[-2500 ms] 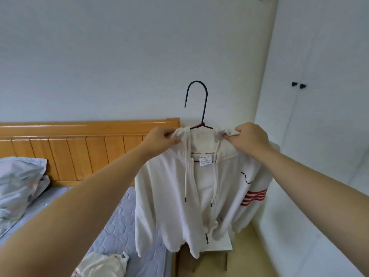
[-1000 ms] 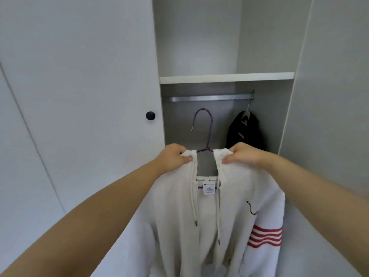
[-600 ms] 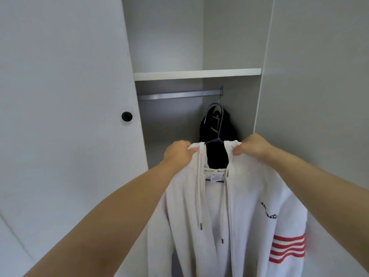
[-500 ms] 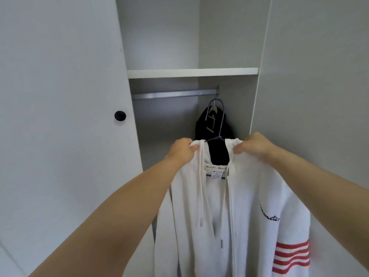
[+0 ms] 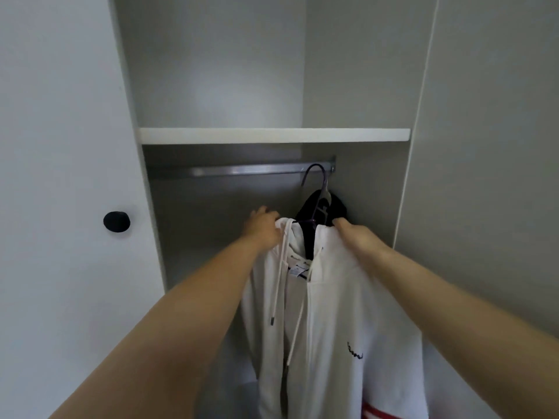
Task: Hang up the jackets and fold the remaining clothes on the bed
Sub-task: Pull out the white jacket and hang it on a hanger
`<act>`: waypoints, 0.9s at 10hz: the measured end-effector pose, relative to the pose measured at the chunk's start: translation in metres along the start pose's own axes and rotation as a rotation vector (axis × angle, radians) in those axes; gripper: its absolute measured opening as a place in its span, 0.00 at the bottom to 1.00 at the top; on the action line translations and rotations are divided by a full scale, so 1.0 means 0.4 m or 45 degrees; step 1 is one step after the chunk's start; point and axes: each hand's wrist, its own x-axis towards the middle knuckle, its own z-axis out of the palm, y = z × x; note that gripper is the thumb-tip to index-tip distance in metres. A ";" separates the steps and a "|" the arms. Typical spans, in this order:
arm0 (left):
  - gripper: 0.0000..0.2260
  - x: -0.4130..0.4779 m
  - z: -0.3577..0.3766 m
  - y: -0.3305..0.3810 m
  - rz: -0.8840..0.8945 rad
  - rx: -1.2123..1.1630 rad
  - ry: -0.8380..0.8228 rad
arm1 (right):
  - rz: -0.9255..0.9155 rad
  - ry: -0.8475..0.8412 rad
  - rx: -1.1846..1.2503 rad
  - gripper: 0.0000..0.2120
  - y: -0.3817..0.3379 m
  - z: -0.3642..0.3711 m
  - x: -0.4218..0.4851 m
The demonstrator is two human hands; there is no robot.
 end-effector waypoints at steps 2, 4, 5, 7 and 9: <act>0.34 0.150 -0.056 -0.050 0.051 0.347 0.341 | 0.063 -0.042 0.193 0.20 -0.057 0.062 0.127; 0.25 0.270 -0.084 -0.119 -0.015 0.415 0.366 | -0.167 0.092 -0.165 0.17 -0.105 0.121 0.226; 0.20 0.313 -0.108 -0.120 -0.015 0.463 0.377 | -0.061 -0.037 0.121 0.17 -0.129 0.137 0.266; 0.14 0.356 -0.112 -0.139 0.000 0.413 0.413 | -0.068 -0.046 0.279 0.18 -0.160 0.169 0.321; 0.14 0.355 -0.101 -0.147 0.030 0.434 0.458 | -0.025 -0.070 0.212 0.18 -0.150 0.182 0.355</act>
